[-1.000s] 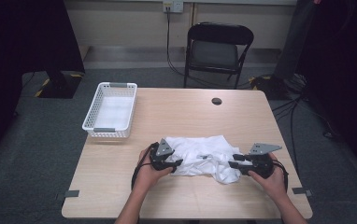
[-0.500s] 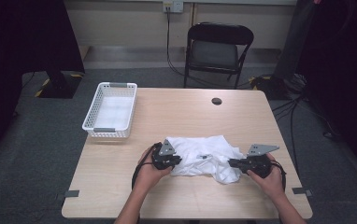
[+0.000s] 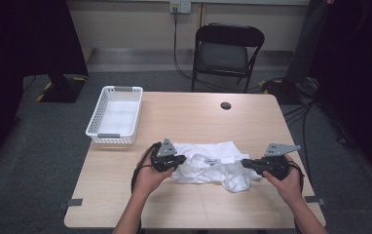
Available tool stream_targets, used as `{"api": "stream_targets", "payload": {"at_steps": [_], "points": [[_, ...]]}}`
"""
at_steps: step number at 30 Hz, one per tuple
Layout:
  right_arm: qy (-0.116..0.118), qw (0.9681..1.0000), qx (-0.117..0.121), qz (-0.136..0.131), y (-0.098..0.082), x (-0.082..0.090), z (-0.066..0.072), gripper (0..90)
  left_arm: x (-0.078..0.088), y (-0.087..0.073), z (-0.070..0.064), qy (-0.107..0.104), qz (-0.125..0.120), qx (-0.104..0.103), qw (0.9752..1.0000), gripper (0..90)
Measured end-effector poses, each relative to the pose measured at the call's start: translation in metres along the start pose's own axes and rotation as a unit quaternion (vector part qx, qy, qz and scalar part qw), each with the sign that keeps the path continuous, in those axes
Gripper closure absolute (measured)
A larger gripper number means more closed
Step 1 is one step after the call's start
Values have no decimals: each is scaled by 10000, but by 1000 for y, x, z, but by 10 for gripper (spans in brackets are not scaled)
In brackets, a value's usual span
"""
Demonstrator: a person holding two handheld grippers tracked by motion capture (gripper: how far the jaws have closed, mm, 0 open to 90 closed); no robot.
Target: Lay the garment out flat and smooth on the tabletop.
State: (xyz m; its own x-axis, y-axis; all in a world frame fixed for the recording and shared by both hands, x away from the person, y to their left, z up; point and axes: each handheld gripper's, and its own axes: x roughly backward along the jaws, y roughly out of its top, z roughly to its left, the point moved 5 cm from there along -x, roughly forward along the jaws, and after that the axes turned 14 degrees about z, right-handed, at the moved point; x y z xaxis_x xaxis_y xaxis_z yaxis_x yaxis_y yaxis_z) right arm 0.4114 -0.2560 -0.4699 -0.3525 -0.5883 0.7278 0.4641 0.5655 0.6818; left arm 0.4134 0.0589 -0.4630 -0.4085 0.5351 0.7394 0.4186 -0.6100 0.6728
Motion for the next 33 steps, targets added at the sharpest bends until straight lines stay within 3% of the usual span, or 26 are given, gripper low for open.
{"api": "stream_targets", "payload": {"at_steps": [12,16,19,33], "points": [[39,9999,-1,-124,19,17,-8,882,13,17,9,34,-128,-4,9999,873],[156,9996,-36,-253,29,28,-12,882,22,27,11,99,-209,-50,9997,873],[20,9998,58,-195,38,36,-13,882,30,36,14,159,-285,-53,9995,874],[-148,9991,221,-323,82,72,-24,883,67,84,28,474,-391,-219,9979,881]]}}
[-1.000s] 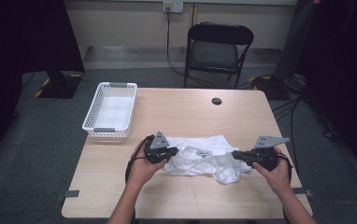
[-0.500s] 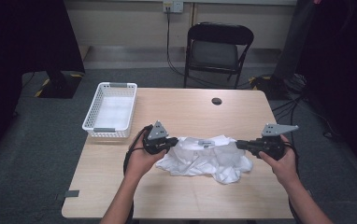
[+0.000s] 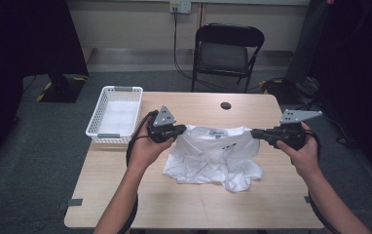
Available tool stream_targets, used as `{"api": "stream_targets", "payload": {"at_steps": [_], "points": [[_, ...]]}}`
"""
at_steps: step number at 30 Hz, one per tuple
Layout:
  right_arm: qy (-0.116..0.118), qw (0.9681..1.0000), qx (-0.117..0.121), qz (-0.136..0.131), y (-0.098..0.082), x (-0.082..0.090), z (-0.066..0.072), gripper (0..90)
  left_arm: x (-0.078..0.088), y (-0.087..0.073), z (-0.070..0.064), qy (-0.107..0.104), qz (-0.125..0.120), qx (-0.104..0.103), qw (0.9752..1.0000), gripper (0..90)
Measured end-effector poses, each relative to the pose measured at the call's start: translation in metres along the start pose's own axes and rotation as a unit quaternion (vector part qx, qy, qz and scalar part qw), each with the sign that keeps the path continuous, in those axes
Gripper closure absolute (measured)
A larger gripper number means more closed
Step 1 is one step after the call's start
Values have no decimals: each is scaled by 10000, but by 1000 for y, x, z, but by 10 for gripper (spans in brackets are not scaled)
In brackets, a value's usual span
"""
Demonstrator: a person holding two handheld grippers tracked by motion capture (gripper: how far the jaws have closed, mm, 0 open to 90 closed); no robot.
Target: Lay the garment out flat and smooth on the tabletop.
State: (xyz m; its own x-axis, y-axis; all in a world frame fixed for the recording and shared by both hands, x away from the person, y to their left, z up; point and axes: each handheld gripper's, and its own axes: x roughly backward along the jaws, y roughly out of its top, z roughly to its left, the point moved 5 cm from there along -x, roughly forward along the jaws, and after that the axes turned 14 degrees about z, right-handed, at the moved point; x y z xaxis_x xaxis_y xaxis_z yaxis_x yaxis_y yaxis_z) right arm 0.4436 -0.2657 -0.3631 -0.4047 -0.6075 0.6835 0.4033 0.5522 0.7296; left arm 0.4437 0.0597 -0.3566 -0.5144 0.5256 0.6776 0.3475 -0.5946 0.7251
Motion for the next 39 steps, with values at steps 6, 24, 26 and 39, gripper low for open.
{"api": "stream_targets", "payload": {"at_steps": [6,24,26,39], "points": [[34,10000,-63,-45,14,4,-8,883,3,16,7,81,-2,-25,10000,883],[51,9998,-181,-87,35,13,-37,884,-17,38,33,77,31,169,9998,885],[2,9998,-210,22,32,2,-44,884,-30,36,40,15,92,261,9996,885],[-424,9959,-597,537,33,-71,-114,888,-115,30,100,426,791,648,9939,889]]}}
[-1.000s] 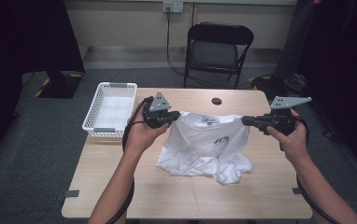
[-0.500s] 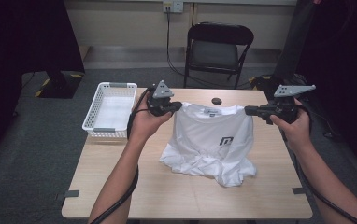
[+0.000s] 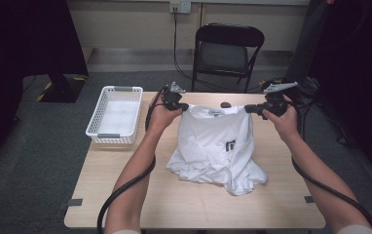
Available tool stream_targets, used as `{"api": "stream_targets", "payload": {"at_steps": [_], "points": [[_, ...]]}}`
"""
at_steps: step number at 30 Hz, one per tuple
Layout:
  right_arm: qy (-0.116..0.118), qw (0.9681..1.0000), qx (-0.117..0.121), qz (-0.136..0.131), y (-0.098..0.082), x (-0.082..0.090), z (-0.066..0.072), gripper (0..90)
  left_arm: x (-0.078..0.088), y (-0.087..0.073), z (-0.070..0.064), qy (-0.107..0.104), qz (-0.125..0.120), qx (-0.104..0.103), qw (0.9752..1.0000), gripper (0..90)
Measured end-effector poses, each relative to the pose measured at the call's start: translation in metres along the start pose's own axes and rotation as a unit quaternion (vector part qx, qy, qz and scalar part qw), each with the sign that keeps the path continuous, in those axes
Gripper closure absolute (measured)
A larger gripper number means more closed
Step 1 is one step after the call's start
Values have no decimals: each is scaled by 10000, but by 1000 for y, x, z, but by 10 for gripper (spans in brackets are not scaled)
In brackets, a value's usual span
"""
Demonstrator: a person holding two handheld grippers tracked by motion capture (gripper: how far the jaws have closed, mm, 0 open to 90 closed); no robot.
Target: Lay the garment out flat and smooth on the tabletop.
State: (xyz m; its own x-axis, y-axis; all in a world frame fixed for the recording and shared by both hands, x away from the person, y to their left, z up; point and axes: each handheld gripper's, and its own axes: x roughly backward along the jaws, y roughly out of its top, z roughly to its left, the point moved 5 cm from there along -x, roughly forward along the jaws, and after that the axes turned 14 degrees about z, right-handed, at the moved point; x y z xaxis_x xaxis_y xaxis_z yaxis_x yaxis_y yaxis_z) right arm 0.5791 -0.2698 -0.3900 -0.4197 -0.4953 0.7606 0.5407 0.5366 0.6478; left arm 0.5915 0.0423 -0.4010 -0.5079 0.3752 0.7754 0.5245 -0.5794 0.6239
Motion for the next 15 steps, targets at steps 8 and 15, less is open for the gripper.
{"api": "stream_targets", "payload": {"at_steps": [8,15], "points": [[-743,9942,-723,-292,34,-38,-25,577,-29,23,7,658,-632,501,9946,434],[-537,9964,-527,-392,-2,-24,9,317,-15,-16,-28,253,-459,398,9978,252]]}}
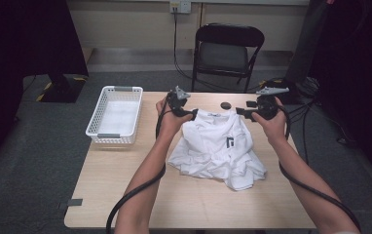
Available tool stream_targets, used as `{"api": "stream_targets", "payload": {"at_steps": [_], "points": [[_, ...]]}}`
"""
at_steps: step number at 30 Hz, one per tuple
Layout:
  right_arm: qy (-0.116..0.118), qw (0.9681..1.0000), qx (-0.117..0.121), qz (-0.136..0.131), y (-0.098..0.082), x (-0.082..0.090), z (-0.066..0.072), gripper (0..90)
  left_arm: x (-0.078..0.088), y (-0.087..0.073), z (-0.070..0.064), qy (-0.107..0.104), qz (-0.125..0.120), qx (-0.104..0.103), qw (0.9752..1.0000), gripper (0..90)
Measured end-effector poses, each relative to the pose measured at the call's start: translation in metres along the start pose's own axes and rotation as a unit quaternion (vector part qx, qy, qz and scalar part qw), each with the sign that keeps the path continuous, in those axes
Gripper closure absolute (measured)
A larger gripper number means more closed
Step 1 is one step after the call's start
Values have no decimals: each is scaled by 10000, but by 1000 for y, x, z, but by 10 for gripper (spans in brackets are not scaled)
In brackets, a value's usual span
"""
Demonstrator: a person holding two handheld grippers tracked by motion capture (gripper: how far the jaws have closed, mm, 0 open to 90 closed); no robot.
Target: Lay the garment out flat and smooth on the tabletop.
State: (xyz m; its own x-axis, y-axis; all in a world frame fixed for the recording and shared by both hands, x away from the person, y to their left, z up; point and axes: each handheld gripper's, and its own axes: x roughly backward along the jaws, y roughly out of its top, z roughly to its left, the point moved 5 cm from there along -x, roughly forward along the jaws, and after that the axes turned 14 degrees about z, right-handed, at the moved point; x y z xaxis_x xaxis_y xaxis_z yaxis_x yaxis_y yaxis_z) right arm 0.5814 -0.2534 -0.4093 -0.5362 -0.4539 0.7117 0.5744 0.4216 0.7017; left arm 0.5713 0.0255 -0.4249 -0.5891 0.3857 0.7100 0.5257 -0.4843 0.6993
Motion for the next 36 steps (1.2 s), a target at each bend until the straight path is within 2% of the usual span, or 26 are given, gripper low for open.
{"api": "stream_targets", "payload": {"at_steps": [2,4,9,11,13,14,16,17,18,19,22,24,29,30,31,33,36], "points": [[145,9999,43,-58,-12,9,10,304,6,-17,-10,-209,91,73,9997,237],[173,9998,63,-24,-26,16,20,272,10,-34,-20,-371,176,57,9991,228],[300,9994,93,163,-71,21,46,250,18,-75,-42,-517,348,-23,9981,226],[352,9990,120,251,-90,21,55,249,19,-90,-52,-575,455,-154,9972,226],[286,9989,151,335,-108,22,63,247,20,-104,-63,-629,529,-243,9963,229],[340,9987,130,363,-117,22,66,249,20,-110,-67,-654,577,-322,9957,229],[351,9983,97,446,-133,22,71,248,20,-116,-70,-632,583,-329,9958,230],[351,9983,97,446,-133,22,71,248,19,-122,-72,-631,621,-349,9955,230],[299,9983,100,485,-148,22,75,251,18,-131,-75,-604,662,-368,9953,228],[299,9983,100,485,-148,22,75,251,18,-131,-75,-604,662,-368,9953,226],[327,9972,136,656,-165,21,81,260,16,-140,-77,-610,722,-427,9946,224],[134,9967,278,745,-177,21,84,270,13,-148,-78,-653,801,-473,9935,218],[41,9961,271,843,-188,18,84,269,12,-152,-79,-709,721,-517,9935,188],[12,9959,295,849,-189,17,84,270,12,-153,-79,-722,725,-567,9931,179],[-33,9958,301,864,-191,16,84,268,11,-154,-80,-745,720,-710,9921,163],[-29,9967,277,768,-193,14,84,266,11,-155,-81,-758,710,-749,9918,135],[-57,9966,311,758,-193,13,84,263,11,-155,-81,-757,710,-751,9918,135]]}}
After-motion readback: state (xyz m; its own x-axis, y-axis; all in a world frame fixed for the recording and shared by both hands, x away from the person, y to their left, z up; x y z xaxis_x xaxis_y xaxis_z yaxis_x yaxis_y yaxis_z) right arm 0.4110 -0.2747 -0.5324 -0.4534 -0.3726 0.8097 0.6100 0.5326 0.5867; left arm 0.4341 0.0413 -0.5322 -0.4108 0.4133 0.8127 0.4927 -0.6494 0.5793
